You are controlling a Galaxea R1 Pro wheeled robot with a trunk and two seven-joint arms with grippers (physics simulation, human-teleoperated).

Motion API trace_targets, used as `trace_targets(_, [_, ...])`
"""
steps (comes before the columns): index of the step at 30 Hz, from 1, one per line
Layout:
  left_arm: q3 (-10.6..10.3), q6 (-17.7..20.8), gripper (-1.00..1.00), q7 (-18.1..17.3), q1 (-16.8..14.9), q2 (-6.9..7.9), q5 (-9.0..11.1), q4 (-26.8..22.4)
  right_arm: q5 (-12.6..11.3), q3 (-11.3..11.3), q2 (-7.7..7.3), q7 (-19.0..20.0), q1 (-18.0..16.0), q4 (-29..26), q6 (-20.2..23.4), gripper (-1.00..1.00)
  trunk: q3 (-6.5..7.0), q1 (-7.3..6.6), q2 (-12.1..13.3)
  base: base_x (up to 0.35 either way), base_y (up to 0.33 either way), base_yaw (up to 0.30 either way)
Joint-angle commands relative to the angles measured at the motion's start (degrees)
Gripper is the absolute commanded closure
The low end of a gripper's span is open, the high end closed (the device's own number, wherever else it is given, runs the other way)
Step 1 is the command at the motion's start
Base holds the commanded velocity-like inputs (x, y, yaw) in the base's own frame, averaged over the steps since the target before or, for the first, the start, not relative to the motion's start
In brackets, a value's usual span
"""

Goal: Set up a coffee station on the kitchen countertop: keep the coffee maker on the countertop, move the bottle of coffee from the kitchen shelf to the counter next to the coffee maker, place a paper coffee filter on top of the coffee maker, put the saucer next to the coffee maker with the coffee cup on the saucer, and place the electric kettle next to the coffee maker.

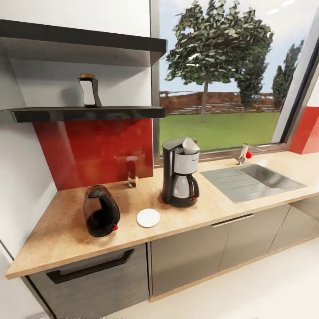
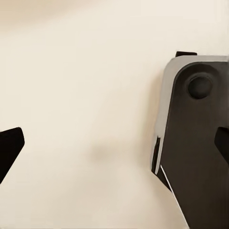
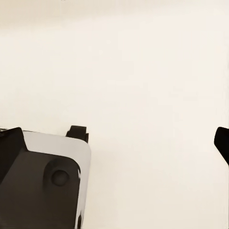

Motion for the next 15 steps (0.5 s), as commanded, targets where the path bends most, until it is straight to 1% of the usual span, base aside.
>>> trace_targets(1, [0.21, -0.24, -1.00, 0.02, -0.05, -0.01, 0.14, -0.05, 0.63, -0.51, 0.01, 0.29, 0.01, -0.15, 0.32, -1.00, -0.13, 0.03, -0.10, 0.000, -0.267, 0.278])
trace_targets(6, [0.21, -0.22, -1.00, -0.01, -0.05, 0.02, 0.14, -0.26, 0.71, -0.54, 0.05, 0.29, -0.03, -0.14, 0.31, -1.00, -0.29, 0.03, -0.10, 0.020, -0.270, 0.278])
trace_targets(15, [0.30, -0.36, -1.00, -0.04, -0.05, -0.05, 0.17, -0.30, 0.74, -0.55, 0.06, 0.29, -0.02, -0.14, 0.30, -1.00, -0.59, 0.03, -0.10, 0.086, -0.271, 0.278])
